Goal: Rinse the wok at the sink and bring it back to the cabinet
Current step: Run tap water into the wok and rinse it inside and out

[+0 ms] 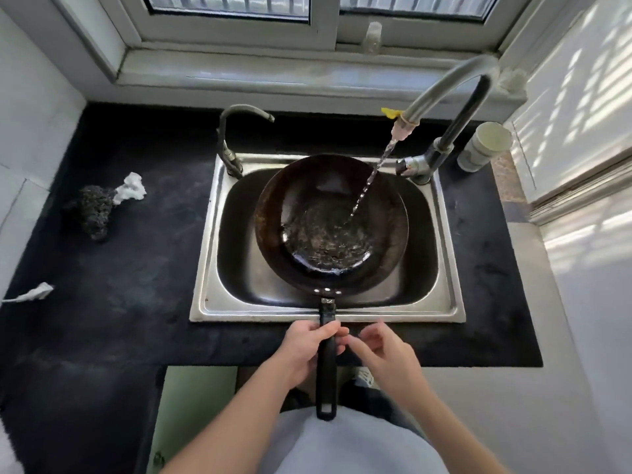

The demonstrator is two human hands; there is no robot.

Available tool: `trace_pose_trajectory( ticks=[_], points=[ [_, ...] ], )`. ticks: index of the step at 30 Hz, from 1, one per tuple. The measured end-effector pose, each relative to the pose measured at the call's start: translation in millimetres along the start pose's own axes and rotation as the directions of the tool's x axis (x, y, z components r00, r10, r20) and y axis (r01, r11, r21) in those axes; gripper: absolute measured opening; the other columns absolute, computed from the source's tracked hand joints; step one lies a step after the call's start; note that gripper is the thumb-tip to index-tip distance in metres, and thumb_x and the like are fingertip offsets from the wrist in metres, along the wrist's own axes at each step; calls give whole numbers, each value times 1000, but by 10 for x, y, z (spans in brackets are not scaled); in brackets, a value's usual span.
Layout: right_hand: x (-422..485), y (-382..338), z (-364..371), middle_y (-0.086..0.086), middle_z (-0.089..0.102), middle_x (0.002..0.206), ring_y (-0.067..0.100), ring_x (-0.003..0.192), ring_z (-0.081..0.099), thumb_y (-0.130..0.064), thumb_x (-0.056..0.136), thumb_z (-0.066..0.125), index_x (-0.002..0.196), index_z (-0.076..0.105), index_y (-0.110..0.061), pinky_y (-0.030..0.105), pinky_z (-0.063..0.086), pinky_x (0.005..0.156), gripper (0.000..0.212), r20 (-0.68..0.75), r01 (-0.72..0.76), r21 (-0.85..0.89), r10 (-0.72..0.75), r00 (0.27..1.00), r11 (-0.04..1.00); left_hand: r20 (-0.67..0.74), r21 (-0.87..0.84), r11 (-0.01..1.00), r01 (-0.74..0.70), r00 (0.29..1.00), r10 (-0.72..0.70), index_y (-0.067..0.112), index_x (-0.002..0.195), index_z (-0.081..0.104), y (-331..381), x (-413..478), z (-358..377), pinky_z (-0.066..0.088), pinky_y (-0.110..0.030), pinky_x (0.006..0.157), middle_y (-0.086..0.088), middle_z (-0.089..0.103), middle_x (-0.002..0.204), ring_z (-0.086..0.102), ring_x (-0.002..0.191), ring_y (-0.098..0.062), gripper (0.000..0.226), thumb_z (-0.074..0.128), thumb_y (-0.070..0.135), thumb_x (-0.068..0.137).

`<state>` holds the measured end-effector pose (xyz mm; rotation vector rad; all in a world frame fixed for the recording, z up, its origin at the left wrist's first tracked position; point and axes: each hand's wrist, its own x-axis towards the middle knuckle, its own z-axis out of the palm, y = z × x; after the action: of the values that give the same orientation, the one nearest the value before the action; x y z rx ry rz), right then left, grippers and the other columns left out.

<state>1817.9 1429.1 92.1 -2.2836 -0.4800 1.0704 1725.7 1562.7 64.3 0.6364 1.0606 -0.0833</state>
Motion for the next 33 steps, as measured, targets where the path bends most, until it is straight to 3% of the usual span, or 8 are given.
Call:
trace_pose_trajectory(
  ticks=[5,8,10,13,18,21,26,33],
  points=[
    [-84,1,400,-9,69,80,8,78,68,-58,82,69,91,64,-28,33,60,77,32,100,-108,5,107,989,994,38,15,999,47,998,-47,-14,110,64,28,37,-70,61,-42,81,-28,70,108,71,82,-28,27,62,8,94],
    [-94,-116,537,-11,68,68,3,69,67,-42,87,72,78,63,-26,28,60,68,21,190,-173,153,143,971,973,31,8,999,53,998,-54,-14,109,64,21,33,-79,62,-40,74,-27,70,109,72,92,-30,26,62,6,93],
    [-87,-199,572,-5,75,75,7,73,72,-26,91,70,82,70,-19,26,59,69,12,278,-286,327,198,940,900,39,35,998,49,998,-50,-10,106,66,24,28,-88,62,-34,70,-23,73,106,72,97,-27,22,63,7,93],
    [-75,-291,637,14,74,82,26,73,73,-10,92,63,96,71,-4,39,60,68,11,355,-427,580,256,899,694,47,96,993,67,996,-72,-4,100,71,28,45,-120,59,-35,78,-18,75,105,74,94,-24,20,65,13,92],
    [-192,-320,865,-1,50,53,12,42,44,-19,100,54,80,56,-9,26,40,39,23,109,-239,633,221,969,736,102,116,990,76,991,-88,-3,110,69,57,-2,-144,57,-38,86,-13,75,110,73,100,-18,26,64,15,93],
    [-199,-229,940,-5,48,51,12,40,42,-28,102,52,82,55,-8,26,36,38,29,-17,-135,596,180,983,792,124,62,992,113,985,-120,-5,115,66,68,-24,-124,56,-37,87,-14,73,115,72,103,-17,27,61,11,94],
    [-186,-150,954,-3,51,52,11,40,46,-37,102,49,76,55,-11,27,37,40,38,-103,-86,519,162,981,850,90,45,994,95,991,-99,-4,115,66,32,-68,-60,54,-29,61,-14,74,111,74,94,-17,28,59,14,96],
    [-330,-241,770,-4,52,49,8,38,47,-35,102,49,72,55,-12,23,38,38,38,-139,-26,485,107,985,874,113,-70,997,44,993,-36,-5,109,66,63,-211,115,57,-29,60,-11,68,88,65,77,-21,27,62,18,94]
  ],
)
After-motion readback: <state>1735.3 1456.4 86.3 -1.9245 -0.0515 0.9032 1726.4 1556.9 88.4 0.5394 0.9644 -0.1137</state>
